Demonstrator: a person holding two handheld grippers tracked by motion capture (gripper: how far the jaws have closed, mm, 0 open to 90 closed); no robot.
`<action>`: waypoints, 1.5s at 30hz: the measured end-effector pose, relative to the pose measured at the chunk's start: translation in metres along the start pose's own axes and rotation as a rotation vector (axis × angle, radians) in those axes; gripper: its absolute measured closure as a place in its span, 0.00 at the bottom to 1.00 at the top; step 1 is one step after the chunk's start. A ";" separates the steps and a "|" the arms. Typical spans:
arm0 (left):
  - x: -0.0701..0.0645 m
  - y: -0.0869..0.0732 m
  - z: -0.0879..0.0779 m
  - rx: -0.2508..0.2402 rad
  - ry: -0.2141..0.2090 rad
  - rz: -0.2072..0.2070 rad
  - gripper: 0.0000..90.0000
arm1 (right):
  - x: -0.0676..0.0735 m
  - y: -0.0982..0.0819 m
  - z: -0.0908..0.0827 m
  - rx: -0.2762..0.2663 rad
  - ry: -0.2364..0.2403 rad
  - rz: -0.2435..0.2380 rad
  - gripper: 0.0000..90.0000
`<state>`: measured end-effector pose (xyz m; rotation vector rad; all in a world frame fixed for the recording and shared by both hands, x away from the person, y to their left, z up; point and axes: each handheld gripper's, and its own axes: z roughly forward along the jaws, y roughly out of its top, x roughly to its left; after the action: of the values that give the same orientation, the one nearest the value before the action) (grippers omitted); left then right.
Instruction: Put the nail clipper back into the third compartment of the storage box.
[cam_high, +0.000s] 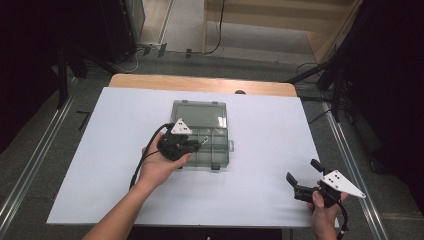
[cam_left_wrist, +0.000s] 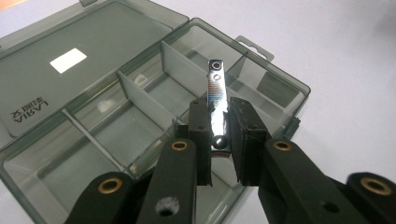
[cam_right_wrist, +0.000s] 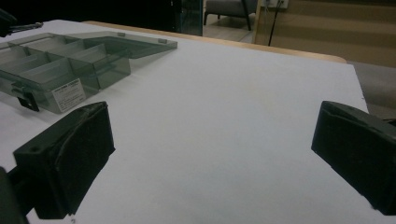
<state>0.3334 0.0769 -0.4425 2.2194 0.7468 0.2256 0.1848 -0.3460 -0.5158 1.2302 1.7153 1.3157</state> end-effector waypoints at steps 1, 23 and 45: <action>0.001 0.001 0.001 0.001 -0.002 0.002 0.88 | 0.000 0.000 0.000 0.001 0.000 0.001 0.00; 0.018 0.010 0.032 -0.047 0.046 -0.125 0.88 | 0.000 0.000 0.000 0.000 0.003 -0.001 0.00; 0.018 0.004 0.023 -0.164 -0.005 -0.168 0.00 | 0.000 0.000 0.000 -0.001 0.004 -0.001 0.00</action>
<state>0.3585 0.0708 -0.4570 1.9912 0.8752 0.1903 0.1848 -0.3463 -0.5158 1.2265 1.7173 1.3191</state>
